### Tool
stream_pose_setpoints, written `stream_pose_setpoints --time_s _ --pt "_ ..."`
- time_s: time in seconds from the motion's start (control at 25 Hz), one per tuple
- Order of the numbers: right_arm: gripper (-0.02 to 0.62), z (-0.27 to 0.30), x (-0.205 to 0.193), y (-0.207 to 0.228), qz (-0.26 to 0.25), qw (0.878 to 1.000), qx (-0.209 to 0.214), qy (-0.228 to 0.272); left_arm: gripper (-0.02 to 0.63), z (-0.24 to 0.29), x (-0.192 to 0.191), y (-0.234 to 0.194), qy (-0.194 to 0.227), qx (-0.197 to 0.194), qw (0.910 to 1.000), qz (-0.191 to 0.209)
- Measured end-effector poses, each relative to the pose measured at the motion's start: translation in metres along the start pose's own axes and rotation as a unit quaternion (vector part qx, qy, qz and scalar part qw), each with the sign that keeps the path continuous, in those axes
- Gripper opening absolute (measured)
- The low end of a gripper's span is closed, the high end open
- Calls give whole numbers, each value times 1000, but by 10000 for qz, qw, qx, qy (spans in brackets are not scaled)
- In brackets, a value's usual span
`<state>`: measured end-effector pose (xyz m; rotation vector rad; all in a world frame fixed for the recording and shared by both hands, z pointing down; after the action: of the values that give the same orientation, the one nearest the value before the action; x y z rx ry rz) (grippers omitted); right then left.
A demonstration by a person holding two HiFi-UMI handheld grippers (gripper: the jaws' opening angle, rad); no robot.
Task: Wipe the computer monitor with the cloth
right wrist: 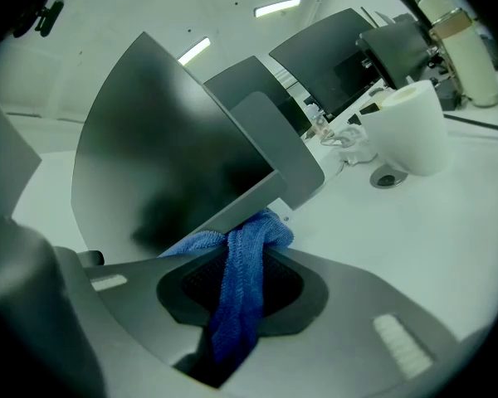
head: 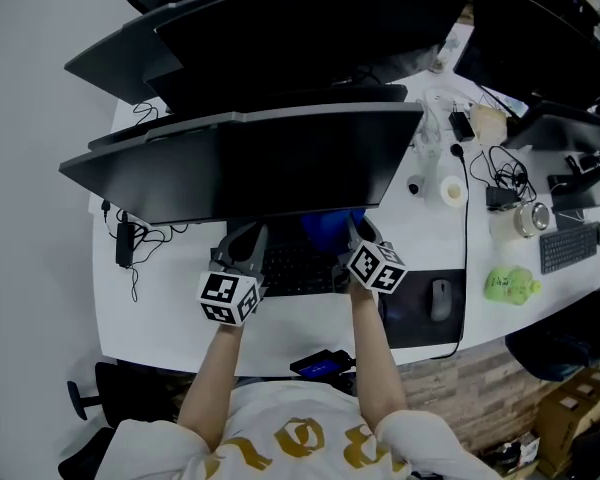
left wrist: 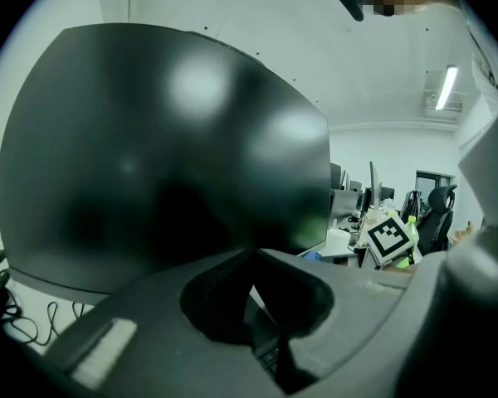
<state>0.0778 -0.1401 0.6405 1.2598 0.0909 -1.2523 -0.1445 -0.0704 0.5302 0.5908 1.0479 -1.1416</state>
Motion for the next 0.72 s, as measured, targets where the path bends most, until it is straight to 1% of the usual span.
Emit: stream_pose_setpoints --time_s 0.72 --pt "104 21 -27 -44 -69 9998 94 -171 2 -29 -18 -49 25 115 9995 -284"
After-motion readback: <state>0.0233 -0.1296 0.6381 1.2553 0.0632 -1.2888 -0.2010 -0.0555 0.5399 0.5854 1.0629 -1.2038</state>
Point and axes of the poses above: the fingertips, and each gripper's own axes: z forward along the fingers, y to its right, x out of its top, the point moved 6 cm from there along -z, backward along the fingers, and after that the axes turned 5 degrees about -y, right-handed, at the moved point
